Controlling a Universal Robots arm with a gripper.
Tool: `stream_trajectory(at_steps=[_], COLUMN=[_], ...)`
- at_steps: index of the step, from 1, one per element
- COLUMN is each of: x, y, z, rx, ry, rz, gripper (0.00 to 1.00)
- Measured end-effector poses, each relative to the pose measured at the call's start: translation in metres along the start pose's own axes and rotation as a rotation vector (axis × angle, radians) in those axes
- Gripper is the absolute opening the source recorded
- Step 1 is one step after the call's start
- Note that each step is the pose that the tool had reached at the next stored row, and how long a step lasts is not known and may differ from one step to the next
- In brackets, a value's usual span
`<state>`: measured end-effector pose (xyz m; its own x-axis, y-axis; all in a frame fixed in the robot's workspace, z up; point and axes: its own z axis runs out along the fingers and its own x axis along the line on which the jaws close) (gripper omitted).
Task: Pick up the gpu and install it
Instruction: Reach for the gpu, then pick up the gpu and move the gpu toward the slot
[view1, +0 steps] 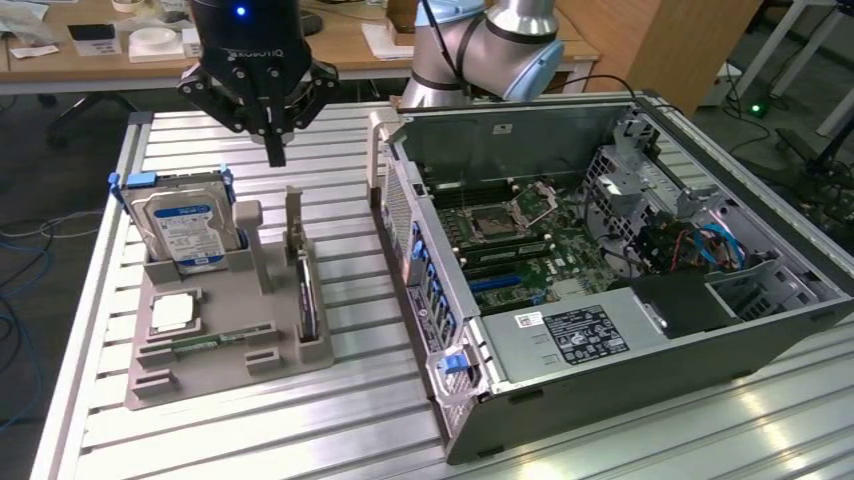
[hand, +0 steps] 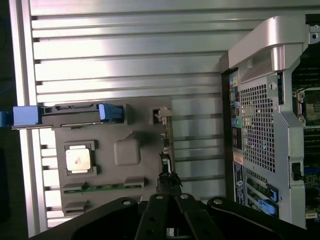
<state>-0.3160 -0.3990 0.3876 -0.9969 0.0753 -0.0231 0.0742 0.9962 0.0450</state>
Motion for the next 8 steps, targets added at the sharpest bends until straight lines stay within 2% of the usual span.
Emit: stream_trajectory(at_steps=[8], x=[0.0003], y=[0.0000], z=[0.0000], rx=[0.0000], ry=[-0.0001], rz=[0.000], gripper=[0.11])
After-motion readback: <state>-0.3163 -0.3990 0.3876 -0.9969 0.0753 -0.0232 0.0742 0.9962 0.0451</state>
